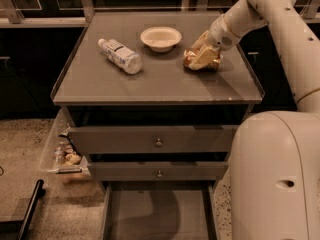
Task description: Place orange can into bottom drawer
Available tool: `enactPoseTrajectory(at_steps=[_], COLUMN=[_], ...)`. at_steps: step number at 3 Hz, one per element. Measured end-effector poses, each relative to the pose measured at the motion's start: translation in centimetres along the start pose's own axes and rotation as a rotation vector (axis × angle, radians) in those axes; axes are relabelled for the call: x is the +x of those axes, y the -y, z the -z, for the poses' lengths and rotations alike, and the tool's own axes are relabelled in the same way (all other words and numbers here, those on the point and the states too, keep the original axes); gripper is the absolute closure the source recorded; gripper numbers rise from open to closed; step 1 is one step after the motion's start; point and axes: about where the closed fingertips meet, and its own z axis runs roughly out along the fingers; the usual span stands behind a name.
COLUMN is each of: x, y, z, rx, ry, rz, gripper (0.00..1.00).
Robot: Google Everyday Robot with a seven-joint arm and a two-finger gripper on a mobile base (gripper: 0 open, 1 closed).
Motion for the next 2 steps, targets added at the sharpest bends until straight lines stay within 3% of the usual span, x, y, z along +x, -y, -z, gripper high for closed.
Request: enactPoseTrajectory(at_steps=[1, 2], x=[0.0, 0.0], y=[0.0, 0.0], z=[0.0, 0.0], rx=[0.0, 0.0], ry=[0.0, 0.0], rz=[0.0, 0.0], gripper=[0.88, 1.0])
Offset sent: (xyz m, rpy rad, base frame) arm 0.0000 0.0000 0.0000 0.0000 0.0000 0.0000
